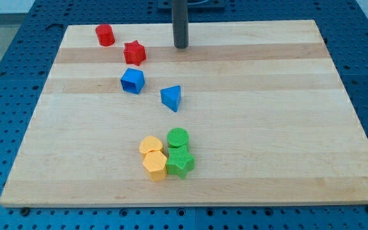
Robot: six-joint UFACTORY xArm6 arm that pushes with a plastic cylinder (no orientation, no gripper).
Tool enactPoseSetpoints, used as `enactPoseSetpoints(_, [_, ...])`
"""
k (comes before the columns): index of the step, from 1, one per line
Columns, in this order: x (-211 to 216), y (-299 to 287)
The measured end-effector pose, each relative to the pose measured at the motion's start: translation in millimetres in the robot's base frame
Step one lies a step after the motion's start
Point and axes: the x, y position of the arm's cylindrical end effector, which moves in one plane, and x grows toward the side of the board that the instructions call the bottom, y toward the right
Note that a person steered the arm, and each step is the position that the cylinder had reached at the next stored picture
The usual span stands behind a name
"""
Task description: Slide the red star slightly left
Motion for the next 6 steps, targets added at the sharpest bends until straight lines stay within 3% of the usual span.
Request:
enactPoseSetpoints(2, [1,1])
enactPoseSetpoints(3, [41,2])
enactPoseSetpoints(6, [74,-57])
